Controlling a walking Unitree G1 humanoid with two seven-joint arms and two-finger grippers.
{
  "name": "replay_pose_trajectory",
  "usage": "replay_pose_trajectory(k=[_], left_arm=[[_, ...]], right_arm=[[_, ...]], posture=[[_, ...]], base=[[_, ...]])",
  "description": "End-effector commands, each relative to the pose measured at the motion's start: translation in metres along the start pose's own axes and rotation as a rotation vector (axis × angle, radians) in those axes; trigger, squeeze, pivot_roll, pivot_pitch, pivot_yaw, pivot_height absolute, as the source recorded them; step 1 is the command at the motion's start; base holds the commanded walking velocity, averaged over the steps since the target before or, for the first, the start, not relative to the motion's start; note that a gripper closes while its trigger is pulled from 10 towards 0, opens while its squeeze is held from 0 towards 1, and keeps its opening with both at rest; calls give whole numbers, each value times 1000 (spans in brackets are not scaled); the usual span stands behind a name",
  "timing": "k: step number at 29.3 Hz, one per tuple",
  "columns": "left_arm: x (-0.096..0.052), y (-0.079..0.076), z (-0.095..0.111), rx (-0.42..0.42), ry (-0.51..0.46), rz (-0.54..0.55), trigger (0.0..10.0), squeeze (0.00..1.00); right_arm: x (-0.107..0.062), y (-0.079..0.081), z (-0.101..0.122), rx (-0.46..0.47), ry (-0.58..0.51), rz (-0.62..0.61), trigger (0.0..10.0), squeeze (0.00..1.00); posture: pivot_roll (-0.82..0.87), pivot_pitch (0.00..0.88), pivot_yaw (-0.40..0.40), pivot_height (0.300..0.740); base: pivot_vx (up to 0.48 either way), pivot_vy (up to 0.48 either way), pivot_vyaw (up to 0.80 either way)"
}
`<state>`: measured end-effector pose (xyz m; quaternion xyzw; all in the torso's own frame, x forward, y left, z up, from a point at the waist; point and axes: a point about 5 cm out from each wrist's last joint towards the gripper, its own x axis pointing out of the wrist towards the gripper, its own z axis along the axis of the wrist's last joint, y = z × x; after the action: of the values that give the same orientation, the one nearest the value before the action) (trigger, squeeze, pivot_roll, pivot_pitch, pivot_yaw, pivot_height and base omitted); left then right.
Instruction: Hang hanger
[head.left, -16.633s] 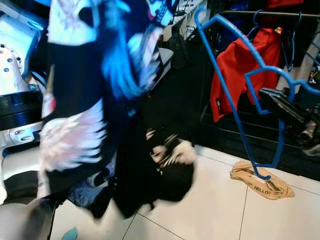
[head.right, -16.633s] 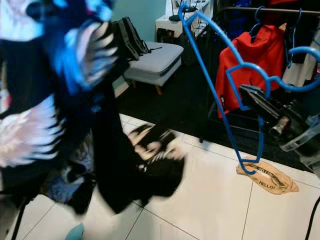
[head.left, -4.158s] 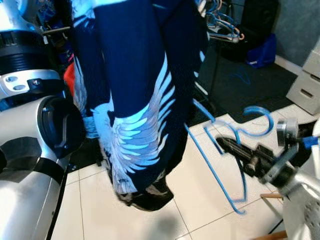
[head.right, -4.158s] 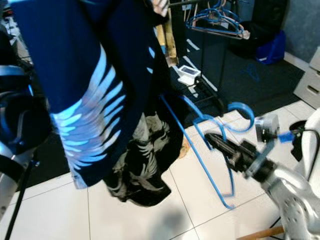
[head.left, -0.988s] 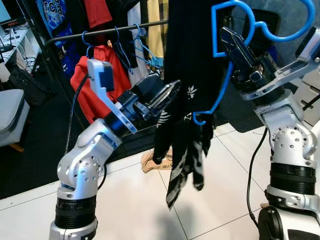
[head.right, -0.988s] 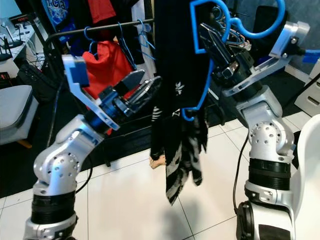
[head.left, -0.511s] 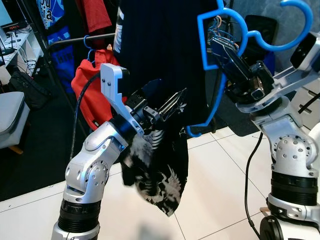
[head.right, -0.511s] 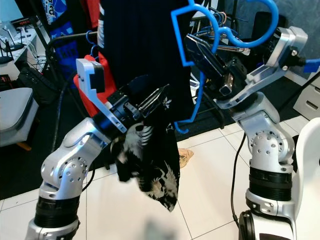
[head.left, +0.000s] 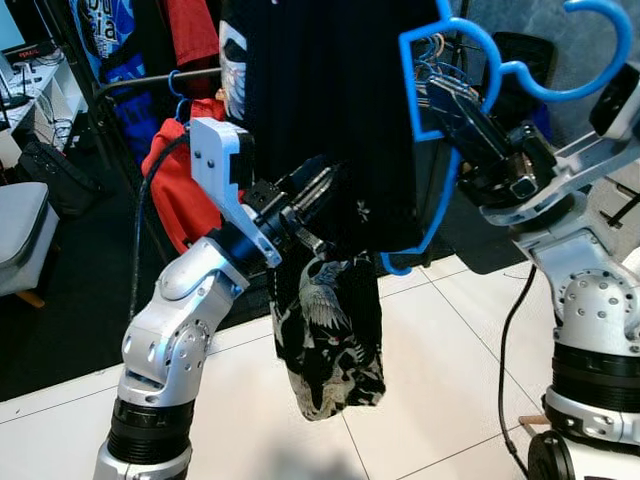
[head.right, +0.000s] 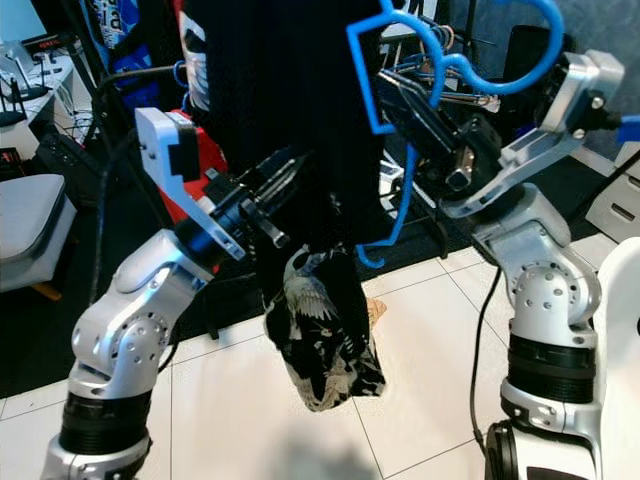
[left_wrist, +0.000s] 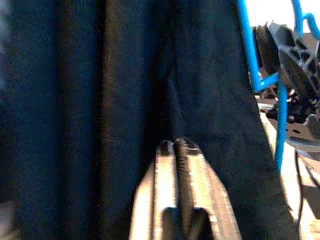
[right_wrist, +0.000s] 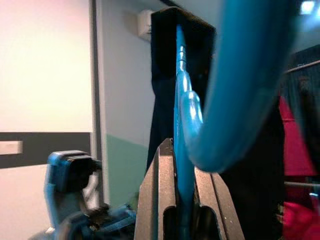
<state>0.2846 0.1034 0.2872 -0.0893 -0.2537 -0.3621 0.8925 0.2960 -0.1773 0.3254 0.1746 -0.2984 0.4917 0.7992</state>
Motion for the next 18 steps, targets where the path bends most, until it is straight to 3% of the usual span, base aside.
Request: replay_pose_trajectory(k=[1,6,10,12,18], left_arm=[[-3,9,9,54,-11,16,0,0],[-8,21,18,63,-25,42,0,0],[-6,23,27,12,-86,40,0,0],[-5,17,30,-52,-119,-15,0,0],[-6,6,26,-87,-106,-93,0,0]], right_arm=[[1,-3,7,-35,-15,-14,10000,0],[-5,-5,12,-43,-16,-29,10000,0],[-10,-4,12,-41,-1,-27,10000,0],[-11,0,11,-25,9,4,10000,0],[-12,4,9,-14,31,41,10000,0]], posture=[[29,10,26,740],[31,12,27,740],[31,13,26,740],[27,13,27,740],[21,13,30,740]], base=[[0,0,0],[0,0,0],[0,0,0],[0,0,0],[0,0,0]])
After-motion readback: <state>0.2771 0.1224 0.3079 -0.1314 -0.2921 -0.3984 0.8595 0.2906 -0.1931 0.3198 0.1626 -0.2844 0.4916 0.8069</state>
